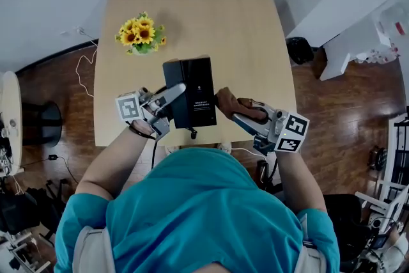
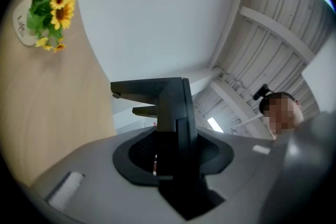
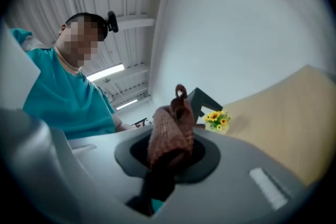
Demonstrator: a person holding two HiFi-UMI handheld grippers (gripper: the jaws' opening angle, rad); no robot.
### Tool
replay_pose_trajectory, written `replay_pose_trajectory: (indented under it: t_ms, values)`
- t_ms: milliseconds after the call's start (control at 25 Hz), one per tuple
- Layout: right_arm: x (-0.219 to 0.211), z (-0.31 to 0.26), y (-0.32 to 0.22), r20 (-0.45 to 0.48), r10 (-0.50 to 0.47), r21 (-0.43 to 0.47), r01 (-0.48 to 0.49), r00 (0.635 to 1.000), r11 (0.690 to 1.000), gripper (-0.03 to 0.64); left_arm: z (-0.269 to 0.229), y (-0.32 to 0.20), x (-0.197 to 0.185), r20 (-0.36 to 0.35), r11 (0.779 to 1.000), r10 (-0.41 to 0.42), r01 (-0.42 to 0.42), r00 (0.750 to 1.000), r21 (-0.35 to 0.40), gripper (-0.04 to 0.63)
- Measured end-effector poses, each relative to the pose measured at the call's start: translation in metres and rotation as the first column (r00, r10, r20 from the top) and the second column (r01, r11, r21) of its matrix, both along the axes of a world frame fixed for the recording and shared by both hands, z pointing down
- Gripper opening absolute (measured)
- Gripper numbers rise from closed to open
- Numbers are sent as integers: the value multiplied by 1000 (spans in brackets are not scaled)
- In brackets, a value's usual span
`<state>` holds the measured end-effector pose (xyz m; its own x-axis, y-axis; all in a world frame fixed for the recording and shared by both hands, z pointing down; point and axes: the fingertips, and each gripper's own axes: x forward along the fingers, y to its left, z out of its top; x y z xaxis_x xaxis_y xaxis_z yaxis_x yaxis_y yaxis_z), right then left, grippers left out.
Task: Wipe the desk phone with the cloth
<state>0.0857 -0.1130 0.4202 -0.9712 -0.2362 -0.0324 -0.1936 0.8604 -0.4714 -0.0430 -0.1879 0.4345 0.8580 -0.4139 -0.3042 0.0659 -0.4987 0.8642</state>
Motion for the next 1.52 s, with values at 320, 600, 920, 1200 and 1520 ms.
replay_pose_trajectory:
  t_ms: [320,600,920,1200,1520]
  values:
    - [47,39,16,-79,106,-144,-116,991,983,61,135,-42,-2,145,982,13,15,989,-186,178]
    - [72,49,26,-118,161,-196,-182,980,964,61,177,-75,25,191,987,49,-18,980,-162,178]
    - [83,53,20,-123,173,-220,-197,977,956,61,212,-100,31,295,991,73,-37,953,-126,178]
    - [84,51,15,-114,166,-218,-188,979,958,61,238,-104,17,350,987,77,-23,934,-156,176]
    - [79,50,8,-90,157,-203,-173,983,964,61,249,-107,-3,563,973,58,80,825,-217,290]
